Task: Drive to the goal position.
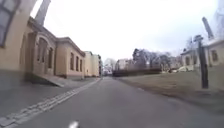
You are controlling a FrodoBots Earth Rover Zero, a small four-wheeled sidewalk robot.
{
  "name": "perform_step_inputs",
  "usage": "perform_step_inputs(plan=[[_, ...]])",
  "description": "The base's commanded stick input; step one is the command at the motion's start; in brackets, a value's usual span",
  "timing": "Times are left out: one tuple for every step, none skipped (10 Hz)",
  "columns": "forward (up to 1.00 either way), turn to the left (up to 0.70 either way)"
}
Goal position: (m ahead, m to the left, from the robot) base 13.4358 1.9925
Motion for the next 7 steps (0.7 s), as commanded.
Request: perform_step_inputs(plan=[[1.00,0.00],[1.00,0.00],[1.00,0.00],[1.00,0.00],[1.00,0.00],[1.00,0.00],[1.00,0.00]])
